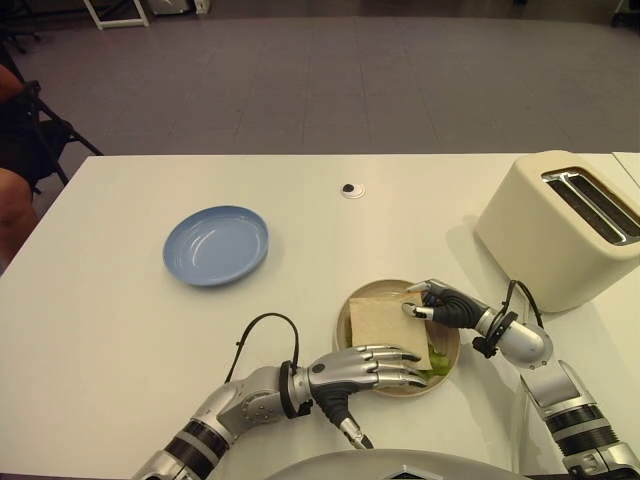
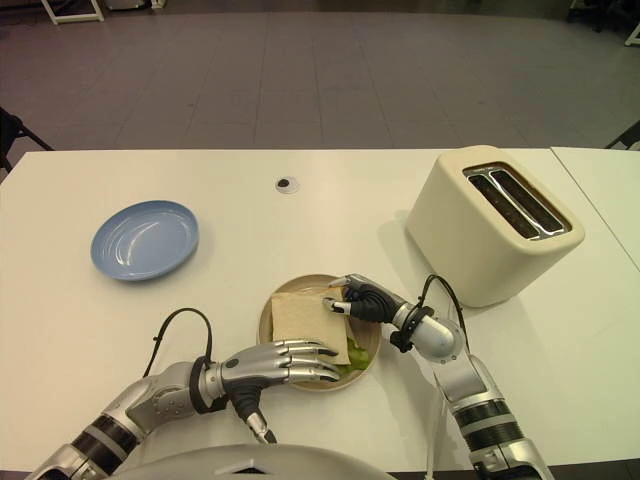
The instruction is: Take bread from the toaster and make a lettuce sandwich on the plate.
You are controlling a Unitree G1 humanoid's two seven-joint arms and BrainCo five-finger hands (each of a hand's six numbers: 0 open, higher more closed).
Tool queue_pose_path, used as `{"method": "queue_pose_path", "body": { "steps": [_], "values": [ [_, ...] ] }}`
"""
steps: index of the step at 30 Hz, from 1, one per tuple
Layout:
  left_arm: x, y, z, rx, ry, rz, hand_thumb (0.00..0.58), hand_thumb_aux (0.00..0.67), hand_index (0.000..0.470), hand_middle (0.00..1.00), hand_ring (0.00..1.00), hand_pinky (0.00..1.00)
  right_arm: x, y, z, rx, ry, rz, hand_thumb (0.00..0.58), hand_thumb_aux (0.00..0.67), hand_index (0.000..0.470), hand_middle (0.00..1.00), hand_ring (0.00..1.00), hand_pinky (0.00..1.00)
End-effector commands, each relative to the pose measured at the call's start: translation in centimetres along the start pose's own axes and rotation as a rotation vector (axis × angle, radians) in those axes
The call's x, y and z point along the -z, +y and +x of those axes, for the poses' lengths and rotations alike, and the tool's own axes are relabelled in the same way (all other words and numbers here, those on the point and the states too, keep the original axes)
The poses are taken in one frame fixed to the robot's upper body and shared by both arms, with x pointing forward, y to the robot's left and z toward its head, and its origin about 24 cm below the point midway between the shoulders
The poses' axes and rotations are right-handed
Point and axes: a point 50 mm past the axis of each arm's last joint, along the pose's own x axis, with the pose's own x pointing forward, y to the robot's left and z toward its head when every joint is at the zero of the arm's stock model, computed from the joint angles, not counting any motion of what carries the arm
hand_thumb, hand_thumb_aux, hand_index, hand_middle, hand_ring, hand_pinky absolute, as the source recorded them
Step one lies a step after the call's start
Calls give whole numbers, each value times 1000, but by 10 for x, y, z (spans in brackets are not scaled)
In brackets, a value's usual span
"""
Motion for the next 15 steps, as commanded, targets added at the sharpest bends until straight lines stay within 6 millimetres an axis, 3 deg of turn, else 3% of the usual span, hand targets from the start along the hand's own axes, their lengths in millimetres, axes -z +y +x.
{"method": "queue_pose_path", "body": {
  "steps": [1, 2, 3, 4, 5, 8, 12, 13, 15],
  "values": [
    [20, -32, -21, 215, 175, -69, 0, 0, 0, 0, 0, 0, 0, -2, -1, 7, 4, -18, 580, 670, 470, 1000, 1000, 1000],
    [22, -32, -22, 211, 187, -73, 0, 0, 0, 0, 0, 0, -1, -3, -2, 22, -3, -17, 580, 670, 470, 1000, 1000, 1000],
    [24, -31, -21, 200, 195, -77, 0, 0, 0, 0, 0, 0, -2, -6, -3, 44, -10, -19, 573, 599, 420, 231, 231, 231],
    [25, -31, -21, 193, 198, -84, 0, 0, 0, 0, 0, 0, -5, -10, -5, 74, -22, -26, 422, 321, 225, 0, 0, 0],
    [25, -31, -22, 190, 201, -89, 0, 0, 0, 0, 0, 0, -9, -16, -7, 112, -41, -37, 0, 0, 0, 0, 0, 0],
    [27, -32, -25, 206, 218, -101, 0, 0, 0, 0, 0, 0, -34, -51, -18, 365, -145, -97, 0, 0, 0, 0, 0, 0],
    [26, -33, -24, 205, 212, -115, 0, 0, 0, 0, 0, 0, -68, -110, -57, 878, -282, -159, 0, 0, 0, 0, 0, 0],
    [25, -32, -22, 188, 194, -110, 0, 0, 0, 0, 0, 0, -69, -110, -60, 901, -291, -144, 0, 0, 0, 0, 0, 0],
    [21, -15, -12, 61, 134, -74, 0, 0, 0, 0, 0, 0, -67, -91, -54, 784, -286, -125, 0, 0, 0, 0, 0, 0]
  ]
}}
